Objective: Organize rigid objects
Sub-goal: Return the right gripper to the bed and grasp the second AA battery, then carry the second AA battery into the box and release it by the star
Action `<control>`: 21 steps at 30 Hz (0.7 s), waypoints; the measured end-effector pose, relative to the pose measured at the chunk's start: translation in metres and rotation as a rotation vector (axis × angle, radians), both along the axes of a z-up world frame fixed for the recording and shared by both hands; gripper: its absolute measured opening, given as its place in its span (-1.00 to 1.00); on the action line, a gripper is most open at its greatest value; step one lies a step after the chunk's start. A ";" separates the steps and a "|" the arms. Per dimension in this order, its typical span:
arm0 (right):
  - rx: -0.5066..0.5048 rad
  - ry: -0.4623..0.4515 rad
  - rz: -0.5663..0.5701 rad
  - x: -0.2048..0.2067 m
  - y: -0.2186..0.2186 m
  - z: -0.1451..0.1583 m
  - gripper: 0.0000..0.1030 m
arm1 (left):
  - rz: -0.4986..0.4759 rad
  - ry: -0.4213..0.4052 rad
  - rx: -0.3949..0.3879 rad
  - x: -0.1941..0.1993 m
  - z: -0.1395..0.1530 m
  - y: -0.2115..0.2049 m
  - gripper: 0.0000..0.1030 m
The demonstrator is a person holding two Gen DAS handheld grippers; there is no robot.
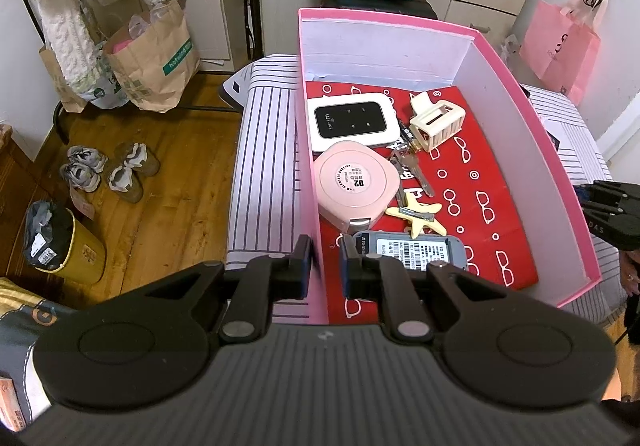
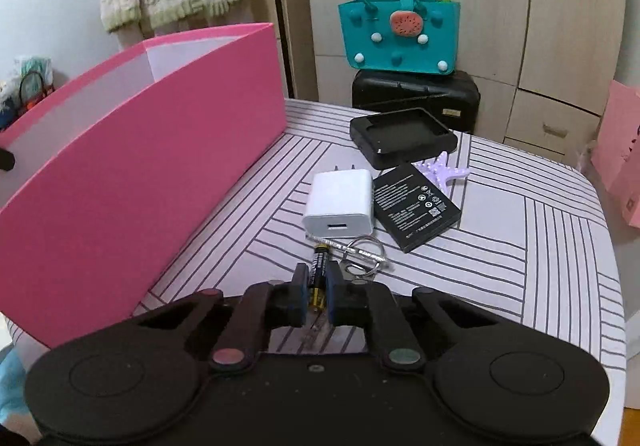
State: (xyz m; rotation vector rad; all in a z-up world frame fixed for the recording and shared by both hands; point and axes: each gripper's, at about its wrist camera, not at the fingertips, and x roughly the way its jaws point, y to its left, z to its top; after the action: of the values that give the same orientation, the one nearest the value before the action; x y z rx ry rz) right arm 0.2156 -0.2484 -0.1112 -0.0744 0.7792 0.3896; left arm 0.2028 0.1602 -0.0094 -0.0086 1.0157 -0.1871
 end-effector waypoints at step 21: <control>0.172 -0.021 0.356 -0.021 0.050 0.128 -0.80 | -0.092 0.004 0.061 -0.001 0.004 -0.005 -0.76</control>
State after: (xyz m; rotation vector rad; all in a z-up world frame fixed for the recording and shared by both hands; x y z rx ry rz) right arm 0.1944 -0.1983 0.0169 -0.0560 0.7086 0.7907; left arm 0.2020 0.1556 -0.0059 0.0934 1.0265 -0.2395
